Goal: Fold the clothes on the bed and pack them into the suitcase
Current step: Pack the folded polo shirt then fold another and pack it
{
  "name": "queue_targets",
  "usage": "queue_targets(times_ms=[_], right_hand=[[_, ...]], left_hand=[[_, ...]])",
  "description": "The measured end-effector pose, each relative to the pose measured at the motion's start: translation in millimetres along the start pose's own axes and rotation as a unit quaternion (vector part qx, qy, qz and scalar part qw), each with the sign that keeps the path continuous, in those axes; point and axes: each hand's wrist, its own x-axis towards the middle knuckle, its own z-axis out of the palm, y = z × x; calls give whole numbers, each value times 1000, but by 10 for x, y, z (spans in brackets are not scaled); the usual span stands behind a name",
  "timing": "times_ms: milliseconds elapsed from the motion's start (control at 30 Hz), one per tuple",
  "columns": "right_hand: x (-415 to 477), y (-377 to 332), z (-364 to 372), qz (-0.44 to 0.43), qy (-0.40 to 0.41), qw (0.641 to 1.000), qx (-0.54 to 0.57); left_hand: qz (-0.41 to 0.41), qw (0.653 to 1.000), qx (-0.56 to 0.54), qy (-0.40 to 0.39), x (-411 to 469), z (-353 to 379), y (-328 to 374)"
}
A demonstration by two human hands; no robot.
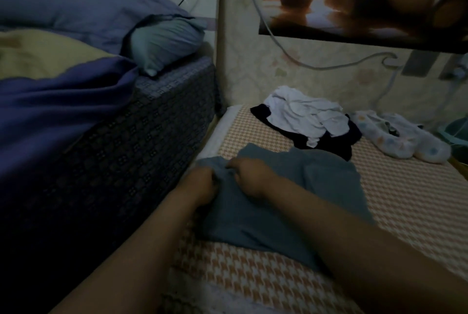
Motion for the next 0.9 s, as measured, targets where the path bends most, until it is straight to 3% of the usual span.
queue_targets(times_ms=[200, 300, 400, 500, 633, 700, 800, 900], right_hand=[[726, -341, 135, -21, -43, 997, -53], [824, -407, 191, -2, -50, 995, -92], [857, -418, 161, 30, -34, 996, -71], [863, -398, 61, 26, -74, 995, -54], [763, -129, -149, -3, 63, 990, 130], [615, 44, -262, -19, 88, 982, 168], [396, 316, -368, -8, 66, 987, 144], [240, 578, -352, 60, -16, 998, -13]], left_hand=[[-95, 991, 83, -38, 88, -6, -216], [-117, 991, 62, 28, 141, 15, -260], [-112, 993, 23, 18, 164, 42, -299], [-133, 991, -16, 21, 116, -14, -280], [-158, 986, -47, 20, 70, -94, -284], [-141, 988, -53, 12, 56, -162, -204], [-84, 993, -78, 12, 47, -206, -44], [-18, 994, -61, -88, 6, -188, 128]])
